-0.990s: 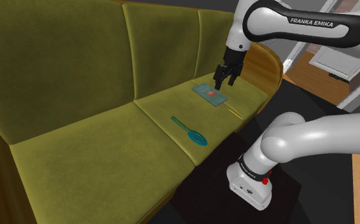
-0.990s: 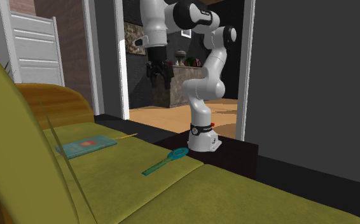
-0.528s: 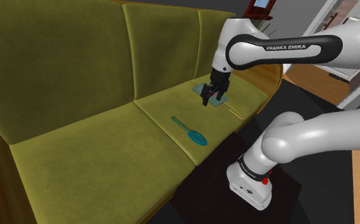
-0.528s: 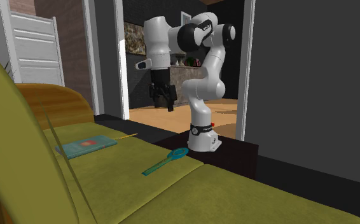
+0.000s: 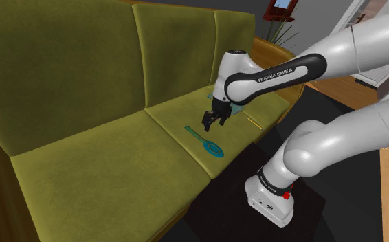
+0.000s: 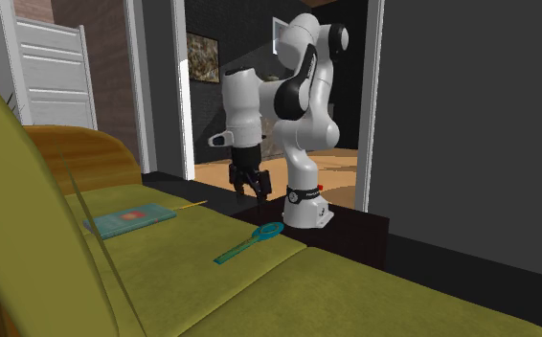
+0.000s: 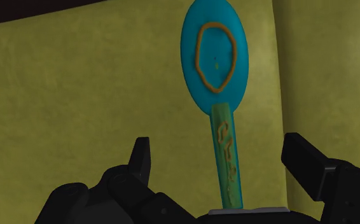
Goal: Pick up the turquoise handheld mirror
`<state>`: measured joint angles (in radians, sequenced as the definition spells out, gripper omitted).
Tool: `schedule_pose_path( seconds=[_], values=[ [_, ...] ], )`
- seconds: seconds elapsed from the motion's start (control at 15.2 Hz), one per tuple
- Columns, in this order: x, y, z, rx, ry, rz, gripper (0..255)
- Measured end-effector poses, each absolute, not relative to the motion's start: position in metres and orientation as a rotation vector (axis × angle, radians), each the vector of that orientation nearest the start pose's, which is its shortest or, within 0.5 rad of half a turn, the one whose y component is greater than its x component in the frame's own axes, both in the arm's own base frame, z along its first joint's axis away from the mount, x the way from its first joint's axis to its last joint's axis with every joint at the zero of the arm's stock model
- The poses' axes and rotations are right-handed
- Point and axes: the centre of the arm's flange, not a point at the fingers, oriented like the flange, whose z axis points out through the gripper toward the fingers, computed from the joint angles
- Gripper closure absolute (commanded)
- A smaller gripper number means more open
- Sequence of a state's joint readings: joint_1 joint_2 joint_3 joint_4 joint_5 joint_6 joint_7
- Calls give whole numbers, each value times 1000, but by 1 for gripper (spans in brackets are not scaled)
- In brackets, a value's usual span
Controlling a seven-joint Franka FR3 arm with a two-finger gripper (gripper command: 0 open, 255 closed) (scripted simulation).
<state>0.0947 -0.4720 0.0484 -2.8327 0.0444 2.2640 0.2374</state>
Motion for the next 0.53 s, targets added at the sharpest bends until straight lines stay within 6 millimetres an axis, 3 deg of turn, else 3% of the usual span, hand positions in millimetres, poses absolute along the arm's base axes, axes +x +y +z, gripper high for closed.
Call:
schedule_pose_path(
  seconds=[0.2,0.53],
  values=[
    [338,60,284,-3138,212,142,0],
    [340,65,256,-3136,216,133,0]
  ],
)
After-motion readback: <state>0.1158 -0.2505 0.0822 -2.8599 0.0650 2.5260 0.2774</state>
